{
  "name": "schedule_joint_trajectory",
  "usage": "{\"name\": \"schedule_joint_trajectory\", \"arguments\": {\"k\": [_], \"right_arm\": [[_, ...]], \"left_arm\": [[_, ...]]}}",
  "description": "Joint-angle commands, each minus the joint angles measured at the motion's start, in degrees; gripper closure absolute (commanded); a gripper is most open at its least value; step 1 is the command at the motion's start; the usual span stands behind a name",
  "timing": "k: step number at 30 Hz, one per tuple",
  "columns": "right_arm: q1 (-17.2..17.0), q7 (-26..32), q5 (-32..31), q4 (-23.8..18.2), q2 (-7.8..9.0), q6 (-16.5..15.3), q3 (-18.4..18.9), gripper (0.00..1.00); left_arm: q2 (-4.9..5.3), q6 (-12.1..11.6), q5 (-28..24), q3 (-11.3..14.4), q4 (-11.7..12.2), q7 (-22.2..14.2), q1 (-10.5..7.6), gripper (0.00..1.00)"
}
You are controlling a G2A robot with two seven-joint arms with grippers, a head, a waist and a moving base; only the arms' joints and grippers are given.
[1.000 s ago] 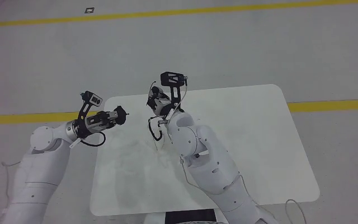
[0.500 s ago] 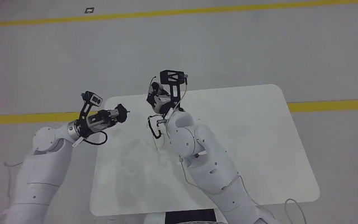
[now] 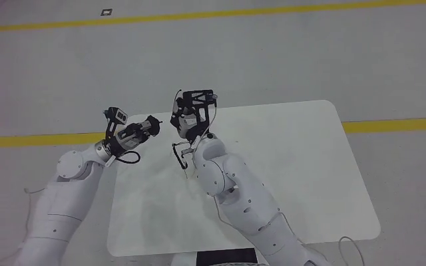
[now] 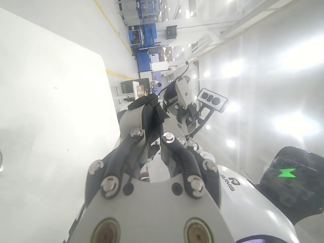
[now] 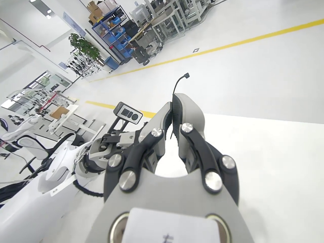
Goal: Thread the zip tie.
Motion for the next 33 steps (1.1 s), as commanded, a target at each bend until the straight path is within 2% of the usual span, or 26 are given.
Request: {"name": "schedule_joint_trajectory", "arguments": {"k": [1,9,13,20,33], "right_arm": [[0.06,0.21,-0.22,0.21,0.03,-0.15,-0.07,1.0],[0.06,0.21,-0.22,0.21,0.03,-0.15,-0.07,1.0],[-0.82,-2.65,-1.5,0.55,0.25,-1.55,-0.46,1.0],[-0.94,-6.27,-2.63,1.97,0.43,-0.46,-2.55,1.0],[-1.02,-8.38,-4.07,3.09,0.59,-1.1,-3.02,1.0]], "left_arm": [[-0.18,-0.39,0.93,0.79,0.27,0.04,-0.56,1.0],[-0.18,-0.39,0.93,0.79,0.27,0.04,-0.56,1.0],[-0.62,0.74,0.2,1.85,-0.9,3.73,0.48,1.0],[-1.24,0.68,-0.51,2.76,-1.2,7.58,1.0,1.0],[-1.32,0.68,-0.59,2.79,-1.26,7.46,1.0,1.0]]}}
